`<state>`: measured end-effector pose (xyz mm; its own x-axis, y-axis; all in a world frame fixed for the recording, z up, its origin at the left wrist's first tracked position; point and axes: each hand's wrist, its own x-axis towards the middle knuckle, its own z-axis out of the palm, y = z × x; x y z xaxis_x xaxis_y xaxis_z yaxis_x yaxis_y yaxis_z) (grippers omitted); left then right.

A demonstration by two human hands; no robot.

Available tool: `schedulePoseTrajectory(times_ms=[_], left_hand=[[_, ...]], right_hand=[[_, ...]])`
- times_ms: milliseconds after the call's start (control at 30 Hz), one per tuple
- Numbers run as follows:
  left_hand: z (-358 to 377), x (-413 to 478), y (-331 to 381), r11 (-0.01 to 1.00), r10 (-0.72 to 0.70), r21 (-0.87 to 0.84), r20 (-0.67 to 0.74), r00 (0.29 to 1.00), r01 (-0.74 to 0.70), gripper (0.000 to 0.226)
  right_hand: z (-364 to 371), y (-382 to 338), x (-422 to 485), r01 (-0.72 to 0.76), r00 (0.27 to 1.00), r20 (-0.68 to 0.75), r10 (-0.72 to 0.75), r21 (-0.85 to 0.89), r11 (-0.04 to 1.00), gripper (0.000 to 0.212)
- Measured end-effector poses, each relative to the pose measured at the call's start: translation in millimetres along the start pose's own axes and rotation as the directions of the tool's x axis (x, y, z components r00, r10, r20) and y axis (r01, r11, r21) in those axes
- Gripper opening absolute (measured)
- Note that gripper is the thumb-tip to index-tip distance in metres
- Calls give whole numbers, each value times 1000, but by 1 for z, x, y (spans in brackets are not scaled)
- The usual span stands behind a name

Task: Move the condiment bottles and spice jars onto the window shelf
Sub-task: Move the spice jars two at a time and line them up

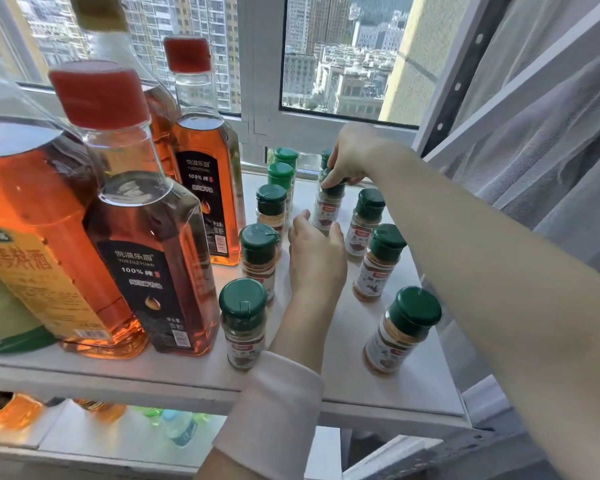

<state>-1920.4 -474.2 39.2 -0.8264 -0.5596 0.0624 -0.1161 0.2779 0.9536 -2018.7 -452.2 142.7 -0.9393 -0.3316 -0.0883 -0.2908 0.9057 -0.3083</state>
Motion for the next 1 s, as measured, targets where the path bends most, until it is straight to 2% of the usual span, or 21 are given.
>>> schedulePoseTrajectory(times_ms=[233,433,700,1000], left_hand=[[2,3,3,1000,6,0,19,1000,-6,54],[-1,5,3,1000,16,2,6,1000,-16,54],[1,7,4,1000,11,8,10,1000,-12,55],[8,18,9,1000,-13,18,-2,1000,13,54]], right_hand=[[-15,16,7,-98,993,-62,102,65,993,43],[-22,21,4,-131,991,-18,135,144,981,44],[-19,19,1,-136,991,10,136,173,976,46],[-15,16,29,-63,998,-16,64,99,993,56]])
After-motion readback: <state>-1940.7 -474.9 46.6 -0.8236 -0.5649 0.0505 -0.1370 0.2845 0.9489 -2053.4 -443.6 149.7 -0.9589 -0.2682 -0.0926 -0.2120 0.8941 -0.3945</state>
